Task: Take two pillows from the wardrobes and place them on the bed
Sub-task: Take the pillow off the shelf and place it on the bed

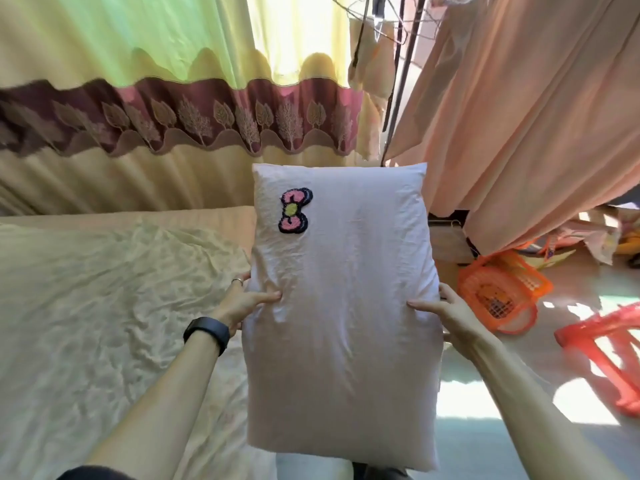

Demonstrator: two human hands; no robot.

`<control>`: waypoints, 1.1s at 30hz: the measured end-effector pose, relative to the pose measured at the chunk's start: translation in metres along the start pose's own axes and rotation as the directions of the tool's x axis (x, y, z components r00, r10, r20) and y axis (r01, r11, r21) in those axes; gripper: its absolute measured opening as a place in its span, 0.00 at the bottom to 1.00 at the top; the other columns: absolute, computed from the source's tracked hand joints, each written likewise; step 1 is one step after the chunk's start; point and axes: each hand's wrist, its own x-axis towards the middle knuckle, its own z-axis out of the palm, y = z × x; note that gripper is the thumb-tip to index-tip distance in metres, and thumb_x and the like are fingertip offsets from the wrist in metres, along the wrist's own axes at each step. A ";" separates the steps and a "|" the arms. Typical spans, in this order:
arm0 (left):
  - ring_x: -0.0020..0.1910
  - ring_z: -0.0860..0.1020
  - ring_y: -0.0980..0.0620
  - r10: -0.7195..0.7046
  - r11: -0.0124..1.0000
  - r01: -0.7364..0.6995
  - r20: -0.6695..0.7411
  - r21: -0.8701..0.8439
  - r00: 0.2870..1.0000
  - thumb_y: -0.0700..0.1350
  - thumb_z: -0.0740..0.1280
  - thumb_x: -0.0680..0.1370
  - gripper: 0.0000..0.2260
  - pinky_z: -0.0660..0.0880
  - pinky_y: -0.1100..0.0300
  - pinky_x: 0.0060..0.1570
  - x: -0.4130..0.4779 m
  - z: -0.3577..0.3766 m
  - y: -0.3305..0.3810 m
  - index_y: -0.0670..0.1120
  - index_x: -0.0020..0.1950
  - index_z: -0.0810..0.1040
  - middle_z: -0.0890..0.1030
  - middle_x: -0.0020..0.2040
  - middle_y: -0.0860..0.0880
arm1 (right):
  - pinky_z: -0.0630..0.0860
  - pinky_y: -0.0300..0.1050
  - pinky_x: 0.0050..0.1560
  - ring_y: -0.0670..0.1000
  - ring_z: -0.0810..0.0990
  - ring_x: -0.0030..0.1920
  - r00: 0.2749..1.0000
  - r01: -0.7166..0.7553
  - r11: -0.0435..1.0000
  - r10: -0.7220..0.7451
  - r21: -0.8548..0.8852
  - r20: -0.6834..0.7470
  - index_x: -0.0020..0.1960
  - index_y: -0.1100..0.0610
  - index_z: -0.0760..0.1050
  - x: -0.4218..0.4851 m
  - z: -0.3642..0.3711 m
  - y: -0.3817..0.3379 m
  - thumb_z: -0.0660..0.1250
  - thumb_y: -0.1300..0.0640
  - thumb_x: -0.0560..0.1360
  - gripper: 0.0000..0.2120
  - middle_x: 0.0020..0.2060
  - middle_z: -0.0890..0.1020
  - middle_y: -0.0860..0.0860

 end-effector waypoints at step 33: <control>0.57 0.82 0.43 -0.239 0.845 -0.126 -0.578 -0.519 0.781 0.46 0.82 0.65 0.42 0.77 0.40 0.59 0.409 -0.328 0.250 0.46 0.75 0.67 0.81 0.63 0.46 | 0.80 0.45 0.42 0.51 0.86 0.51 0.773 0.328 0.861 -0.008 -0.388 0.634 0.64 0.53 0.75 0.597 0.500 -0.451 0.82 0.56 0.65 0.30 0.54 0.85 0.49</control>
